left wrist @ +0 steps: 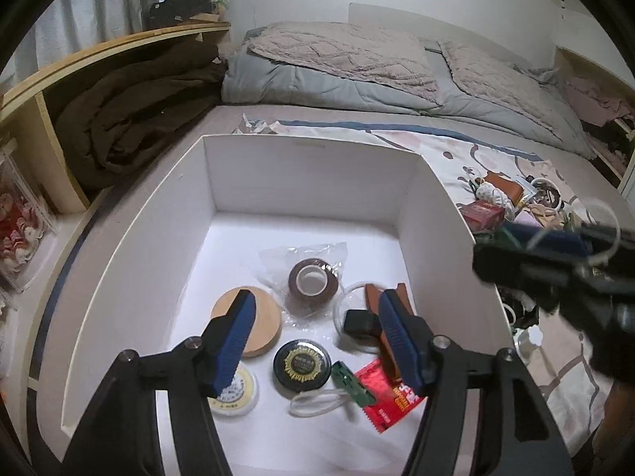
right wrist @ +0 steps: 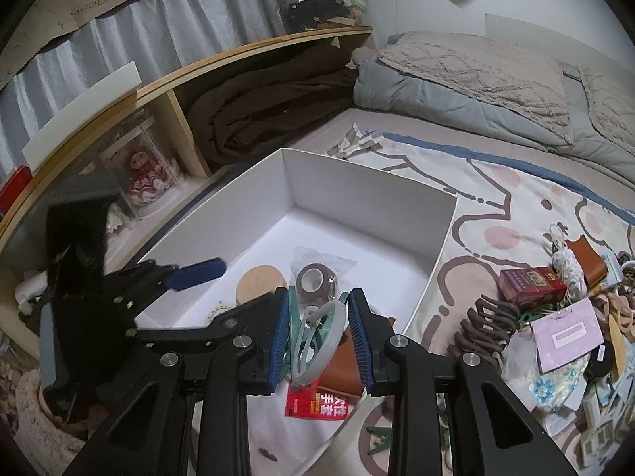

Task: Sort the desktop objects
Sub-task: 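Open the left tool to drop the black cup into the box, then open the right tool to drop the green clothespin into the box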

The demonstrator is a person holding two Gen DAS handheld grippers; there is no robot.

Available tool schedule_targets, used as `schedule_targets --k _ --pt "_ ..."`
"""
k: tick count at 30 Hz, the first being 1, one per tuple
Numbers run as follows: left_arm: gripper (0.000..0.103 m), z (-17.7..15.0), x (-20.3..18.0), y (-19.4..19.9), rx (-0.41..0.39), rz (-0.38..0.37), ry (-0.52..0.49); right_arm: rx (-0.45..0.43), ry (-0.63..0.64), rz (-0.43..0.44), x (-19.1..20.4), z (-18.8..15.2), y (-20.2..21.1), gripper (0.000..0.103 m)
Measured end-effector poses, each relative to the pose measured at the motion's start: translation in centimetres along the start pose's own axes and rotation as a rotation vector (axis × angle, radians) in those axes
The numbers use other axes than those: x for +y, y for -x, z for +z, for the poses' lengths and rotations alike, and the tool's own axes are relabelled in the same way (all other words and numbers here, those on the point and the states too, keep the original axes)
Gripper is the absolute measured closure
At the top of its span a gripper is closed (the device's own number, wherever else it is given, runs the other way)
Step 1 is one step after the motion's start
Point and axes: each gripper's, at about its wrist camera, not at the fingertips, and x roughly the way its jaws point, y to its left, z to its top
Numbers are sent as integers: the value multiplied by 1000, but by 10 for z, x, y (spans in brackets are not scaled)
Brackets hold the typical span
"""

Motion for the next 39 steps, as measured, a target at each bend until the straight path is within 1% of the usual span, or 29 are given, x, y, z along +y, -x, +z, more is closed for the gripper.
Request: schedule_targets --k 5,10,17,19,23,27,31,33,35,36,37,39 --pt "39 -12 5 5 -15 9 3 14 -5 -8 -2 9 -8 73" --pt "39 -22 3 10 -17 -13 -8 65 0 -28 -3 21 -30 73" --pt "39 -30 5 21 -50 -30 -12 141 35 -110 -5 32 -66 73" --pt "39 -32 5 23 -53 -36 -9 155 63 -143 -4 31 -75 73" --pt "39 -35 7 27 -66 -37 -12 177 81 -178 -5 32 -89 73" --pt "39 -36 8 28 -78 -7 -31 189 70 -187 -11 34 -98 73" --pt "39 -37 9 30 -88 3 -37 173 80 -199 -13 37 -99 73" --pt "39 -37 11 31 -93 2 -30 162 87 -191 -12 40 -97 73" --pt "34 -38 12 32 -97 5 -24 161 84 -181 -11 41 -96 72" --pt "28 -38 13 33 -101 8 -21 163 84 -177 -10 41 -96 72" --pt "26 -38 13 34 -106 10 -21 165 85 -177 -9 42 -97 72" --pt "26 -39 13 35 -108 13 -20 162 86 -177 -8 42 -96 72"
